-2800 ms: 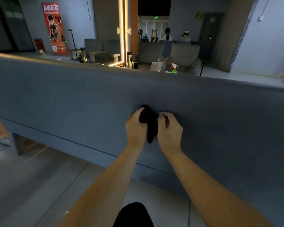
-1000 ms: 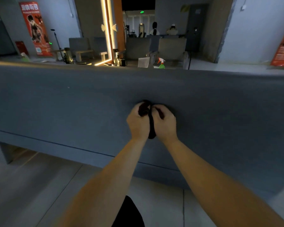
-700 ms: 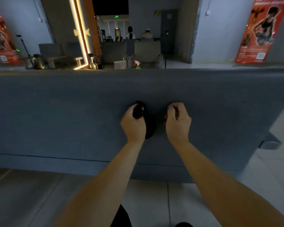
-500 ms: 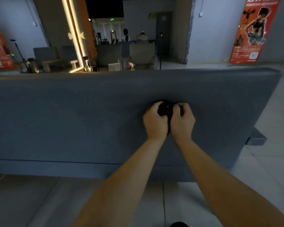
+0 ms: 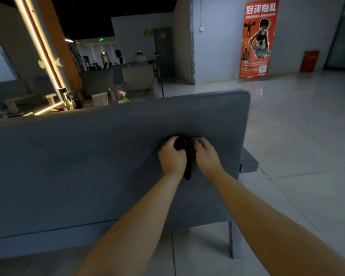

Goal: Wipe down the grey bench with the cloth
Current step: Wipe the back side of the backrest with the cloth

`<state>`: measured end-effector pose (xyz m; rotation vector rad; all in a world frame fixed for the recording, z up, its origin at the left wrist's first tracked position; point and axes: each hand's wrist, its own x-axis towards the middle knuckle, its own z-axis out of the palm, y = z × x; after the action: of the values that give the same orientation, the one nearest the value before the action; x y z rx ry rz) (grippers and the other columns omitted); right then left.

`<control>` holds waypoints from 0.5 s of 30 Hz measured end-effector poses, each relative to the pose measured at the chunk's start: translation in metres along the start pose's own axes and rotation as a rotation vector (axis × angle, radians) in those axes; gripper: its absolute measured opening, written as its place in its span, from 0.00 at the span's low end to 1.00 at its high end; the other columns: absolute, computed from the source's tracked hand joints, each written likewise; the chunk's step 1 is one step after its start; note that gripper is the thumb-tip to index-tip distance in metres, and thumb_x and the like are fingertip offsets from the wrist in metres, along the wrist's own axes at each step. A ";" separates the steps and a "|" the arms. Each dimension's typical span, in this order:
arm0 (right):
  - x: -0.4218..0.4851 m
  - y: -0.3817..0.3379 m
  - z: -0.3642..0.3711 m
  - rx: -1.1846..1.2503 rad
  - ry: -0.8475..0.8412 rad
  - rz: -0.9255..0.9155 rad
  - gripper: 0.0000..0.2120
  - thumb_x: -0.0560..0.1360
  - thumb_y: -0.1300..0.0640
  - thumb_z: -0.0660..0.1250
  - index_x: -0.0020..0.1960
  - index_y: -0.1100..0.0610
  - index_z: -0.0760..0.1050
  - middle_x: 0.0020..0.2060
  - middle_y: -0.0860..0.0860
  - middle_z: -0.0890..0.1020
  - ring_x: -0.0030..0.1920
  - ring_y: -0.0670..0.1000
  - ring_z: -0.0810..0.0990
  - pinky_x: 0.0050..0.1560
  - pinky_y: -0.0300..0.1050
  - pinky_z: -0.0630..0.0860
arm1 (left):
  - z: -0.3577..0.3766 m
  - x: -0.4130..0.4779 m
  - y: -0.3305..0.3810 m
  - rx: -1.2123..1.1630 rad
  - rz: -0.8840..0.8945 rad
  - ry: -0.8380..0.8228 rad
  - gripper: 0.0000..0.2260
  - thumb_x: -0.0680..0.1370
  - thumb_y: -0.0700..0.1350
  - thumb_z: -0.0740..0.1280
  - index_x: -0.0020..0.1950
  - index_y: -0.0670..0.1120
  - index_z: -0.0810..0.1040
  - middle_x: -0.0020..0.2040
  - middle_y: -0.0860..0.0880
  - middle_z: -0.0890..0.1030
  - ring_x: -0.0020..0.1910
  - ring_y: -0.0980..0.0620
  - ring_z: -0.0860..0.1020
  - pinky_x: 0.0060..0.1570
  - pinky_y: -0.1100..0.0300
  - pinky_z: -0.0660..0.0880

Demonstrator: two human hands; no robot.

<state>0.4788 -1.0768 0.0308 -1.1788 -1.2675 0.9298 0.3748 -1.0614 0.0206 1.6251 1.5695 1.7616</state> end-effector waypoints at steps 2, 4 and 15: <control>0.001 0.000 -0.004 -0.001 0.007 0.016 0.11 0.85 0.55 0.56 0.56 0.55 0.77 0.49 0.51 0.82 0.50 0.49 0.81 0.46 0.44 0.77 | 0.008 -0.004 0.005 -0.013 -0.017 -0.083 0.09 0.79 0.37 0.66 0.48 0.48 0.84 0.41 0.58 0.82 0.41 0.64 0.79 0.41 0.73 0.74; 0.001 0.005 -0.011 -0.003 0.038 0.027 0.11 0.85 0.54 0.55 0.55 0.56 0.75 0.47 0.51 0.82 0.48 0.49 0.81 0.42 0.42 0.75 | 0.018 -0.009 0.008 -0.027 -0.019 -0.134 0.09 0.79 0.38 0.67 0.50 0.48 0.85 0.43 0.56 0.84 0.41 0.61 0.81 0.41 0.69 0.77; -0.010 0.041 -0.040 0.077 0.331 0.075 0.07 0.83 0.54 0.60 0.59 0.50 0.75 0.53 0.52 0.81 0.54 0.51 0.81 0.56 0.53 0.80 | 0.030 -0.027 0.023 -0.164 -0.124 -0.526 0.13 0.82 0.49 0.68 0.65 0.48 0.81 0.57 0.55 0.82 0.53 0.61 0.78 0.50 0.74 0.73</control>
<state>0.5211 -1.0839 -0.0085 -1.2668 -0.9201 0.7908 0.4186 -1.0757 0.0189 1.6871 1.2148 1.2259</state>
